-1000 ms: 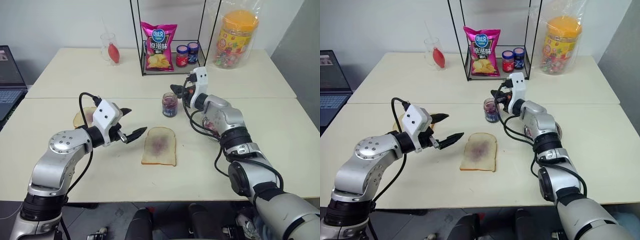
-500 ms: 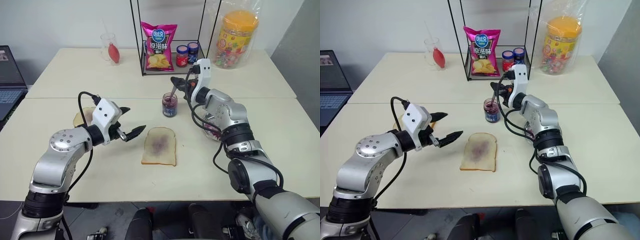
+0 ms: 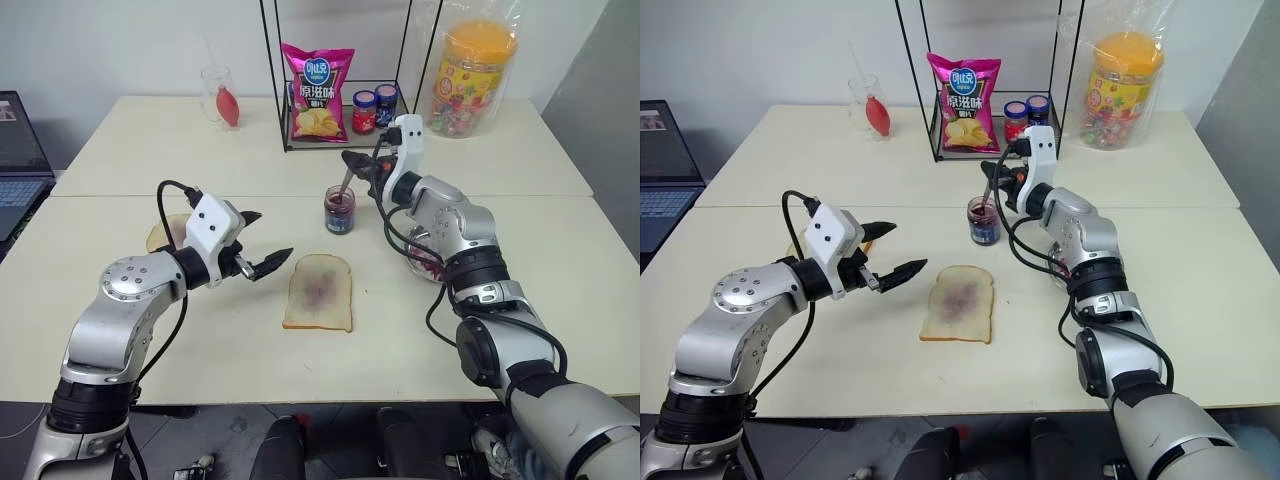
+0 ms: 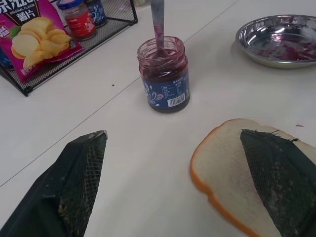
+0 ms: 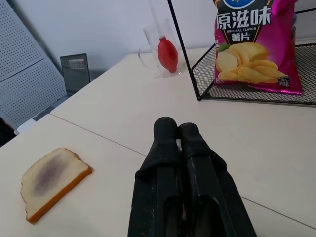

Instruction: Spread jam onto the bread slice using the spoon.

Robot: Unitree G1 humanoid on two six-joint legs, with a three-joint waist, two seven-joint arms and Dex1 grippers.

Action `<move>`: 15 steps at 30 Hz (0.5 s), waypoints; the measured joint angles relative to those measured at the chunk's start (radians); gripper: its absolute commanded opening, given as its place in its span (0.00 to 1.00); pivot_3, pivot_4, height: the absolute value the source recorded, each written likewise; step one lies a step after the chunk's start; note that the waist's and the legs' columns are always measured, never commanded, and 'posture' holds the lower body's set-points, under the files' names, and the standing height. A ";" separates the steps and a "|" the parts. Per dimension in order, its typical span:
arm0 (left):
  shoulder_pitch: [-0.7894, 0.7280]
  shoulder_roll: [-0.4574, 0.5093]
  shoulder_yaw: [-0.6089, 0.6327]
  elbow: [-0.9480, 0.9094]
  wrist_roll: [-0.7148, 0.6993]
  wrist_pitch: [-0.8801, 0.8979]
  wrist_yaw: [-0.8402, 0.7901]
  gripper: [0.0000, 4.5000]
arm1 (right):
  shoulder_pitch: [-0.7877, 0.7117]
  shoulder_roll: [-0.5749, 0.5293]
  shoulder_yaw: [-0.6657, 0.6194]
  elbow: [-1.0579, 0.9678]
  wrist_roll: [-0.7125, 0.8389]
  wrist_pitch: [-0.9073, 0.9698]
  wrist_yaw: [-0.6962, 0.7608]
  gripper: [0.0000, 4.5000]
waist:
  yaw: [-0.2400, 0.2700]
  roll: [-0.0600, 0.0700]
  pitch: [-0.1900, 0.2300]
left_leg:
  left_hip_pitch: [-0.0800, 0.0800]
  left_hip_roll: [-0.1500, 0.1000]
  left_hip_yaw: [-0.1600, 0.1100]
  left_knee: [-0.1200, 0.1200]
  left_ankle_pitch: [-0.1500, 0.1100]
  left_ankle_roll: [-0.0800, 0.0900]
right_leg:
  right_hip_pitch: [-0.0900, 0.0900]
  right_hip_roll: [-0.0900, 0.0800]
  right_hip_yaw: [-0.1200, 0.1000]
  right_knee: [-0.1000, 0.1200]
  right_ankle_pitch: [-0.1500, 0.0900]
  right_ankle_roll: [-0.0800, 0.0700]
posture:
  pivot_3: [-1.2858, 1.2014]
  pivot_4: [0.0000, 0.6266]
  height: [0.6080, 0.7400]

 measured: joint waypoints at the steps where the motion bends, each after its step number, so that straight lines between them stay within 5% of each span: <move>1: 0.000 0.000 0.000 0.000 0.000 0.000 0.000 1.00 | 0.000 0.000 -0.003 -0.004 0.001 0.000 -0.004 0.00 | 0.000 0.000 0.000 | 0.000 0.000 0.000 0.000 0.000 0.000 | 0.000 0.000 0.000 0.000 0.000 0.000 | 0.52 0.24 1.00; 15: -0.003 -0.006 -0.004 0.000 0.003 0.000 0.000 1.00 | 0.015 0.014 -0.014 -0.054 0.023 0.009 -0.043 0.00 | 0.000 0.000 0.000 | 0.000 0.000 0.000 0.000 0.000 0.000 | 0.000 0.000 0.000 0.000 0.000 0.000 | 0.52 0.24 1.00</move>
